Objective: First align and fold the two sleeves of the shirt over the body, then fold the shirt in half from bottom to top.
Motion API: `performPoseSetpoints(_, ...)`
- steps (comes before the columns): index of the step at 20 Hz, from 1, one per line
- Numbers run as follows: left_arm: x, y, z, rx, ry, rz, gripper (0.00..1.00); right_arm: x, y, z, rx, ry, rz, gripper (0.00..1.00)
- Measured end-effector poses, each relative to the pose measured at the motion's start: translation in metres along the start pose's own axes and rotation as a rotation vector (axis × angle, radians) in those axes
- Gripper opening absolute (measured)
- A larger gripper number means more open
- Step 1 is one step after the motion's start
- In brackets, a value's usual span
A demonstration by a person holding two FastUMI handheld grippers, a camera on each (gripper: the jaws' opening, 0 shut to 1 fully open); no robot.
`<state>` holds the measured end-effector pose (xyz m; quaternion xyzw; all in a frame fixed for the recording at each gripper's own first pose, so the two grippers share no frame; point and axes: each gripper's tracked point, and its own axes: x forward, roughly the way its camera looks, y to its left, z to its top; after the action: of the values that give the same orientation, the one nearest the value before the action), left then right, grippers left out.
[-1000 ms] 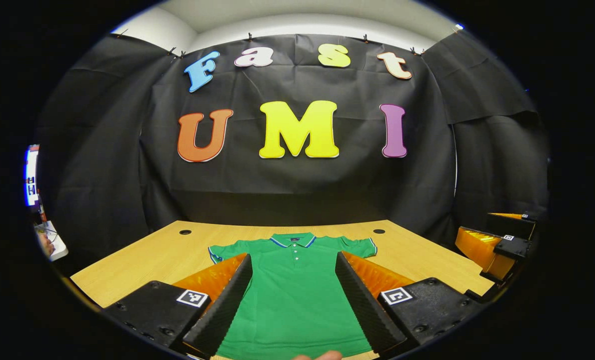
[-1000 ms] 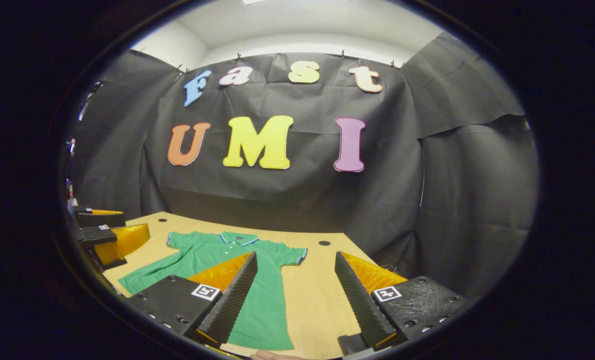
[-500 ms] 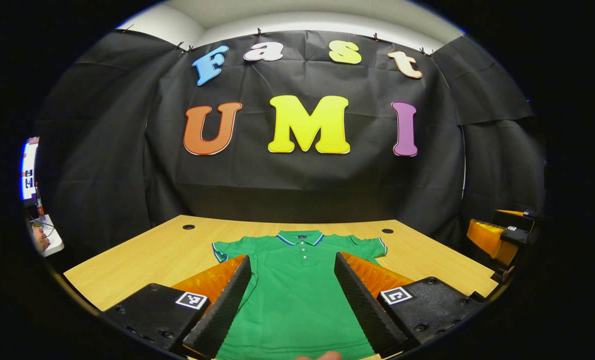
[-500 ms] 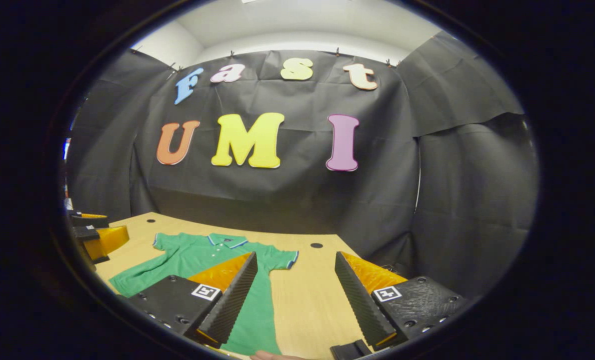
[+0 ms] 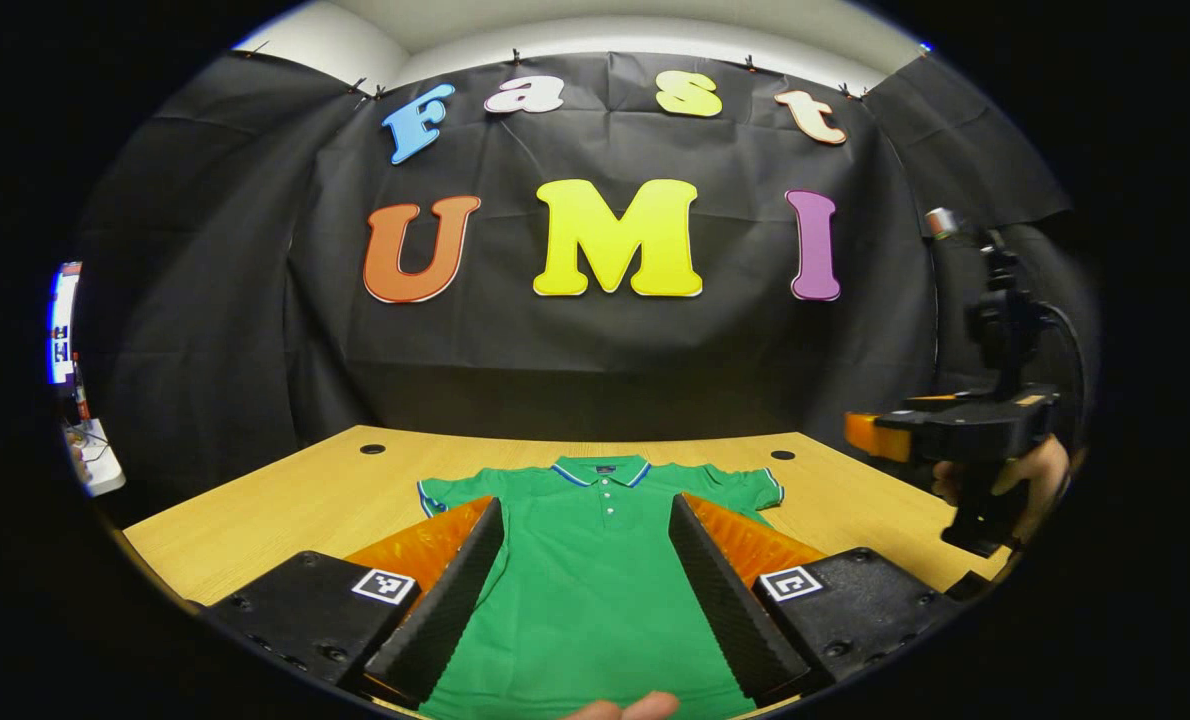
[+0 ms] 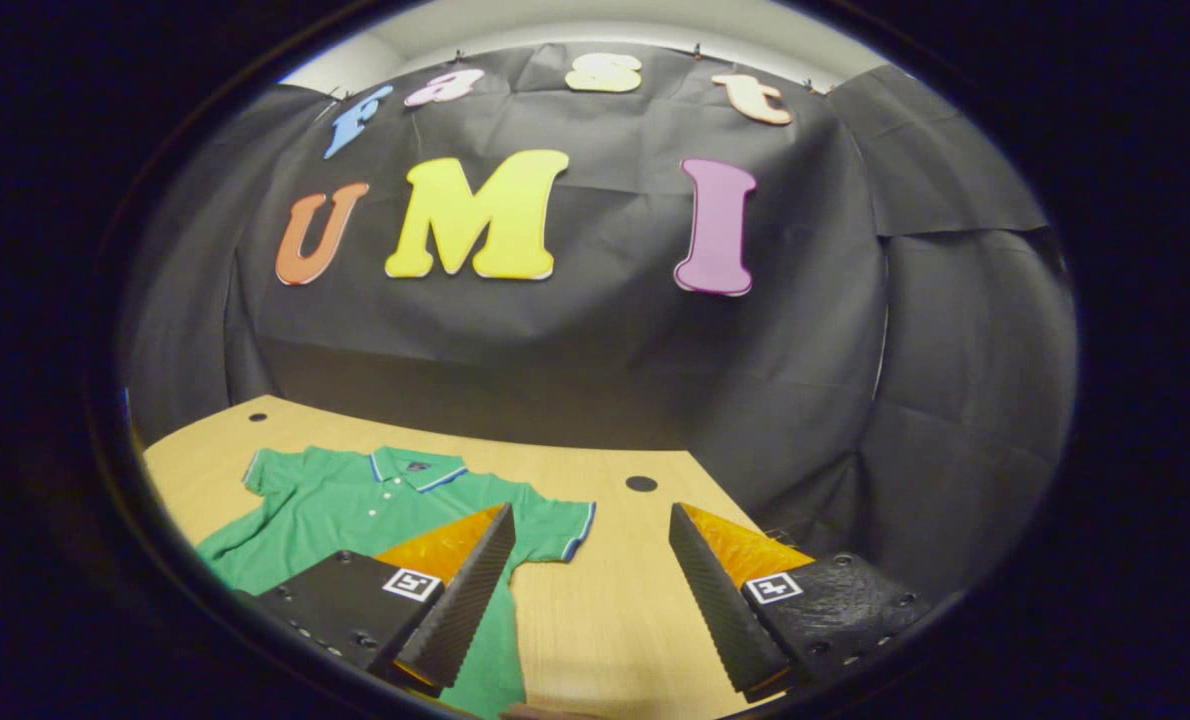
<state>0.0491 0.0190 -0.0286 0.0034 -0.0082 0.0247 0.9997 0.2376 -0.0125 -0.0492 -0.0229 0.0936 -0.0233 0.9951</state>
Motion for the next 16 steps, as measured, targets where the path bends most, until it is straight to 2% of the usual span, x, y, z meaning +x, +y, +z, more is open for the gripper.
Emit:
performPoseSetpoints(4,0.011,0.01,-0.005,0.024,-0.011,0.016,1.0,0.083,0.008,-0.039,0.022,0.163,-0.028,0.94)
performPoseSetpoints(6,0.017,0.012,-0.011,0.011,0.002,0.013,1.0,0.114,0.013,-0.057,-0.002,0.218,-0.043,0.93)
performPoseSetpoints(7,0.019,0.015,-0.015,0.006,0.013,0.018,1.0,0.126,0.015,-0.062,-0.001,0.231,-0.046,0.96)
performPoseSetpoints(8,0.021,0.02,-0.019,0.002,0.025,0.025,1.0,0.139,0.019,-0.065,0.02,0.247,-0.044,0.92)
performPoseSetpoints(9,0.024,0.022,-0.023,-0.002,0.039,0.031,1.0,0.148,0.02,-0.072,0.048,0.277,-0.042,0.95)
performPoseSetpoints(12,0.028,0.026,-0.03,-0.017,0.066,0.039,1.0,0.162,0.024,-0.098,0.158,0.388,-0.037,0.8)
performPoseSetpoints(14,0.027,0.027,-0.029,-0.018,0.065,0.039,1.0,0.165,0.027,-0.109,0.183,0.424,-0.025,0.69)
performPoseSetpoints(16,0.028,0.026,-0.03,-0.018,0.064,0.033,1.0,0.167,0.032,-0.116,0.173,0.451,-0.009,0.69)
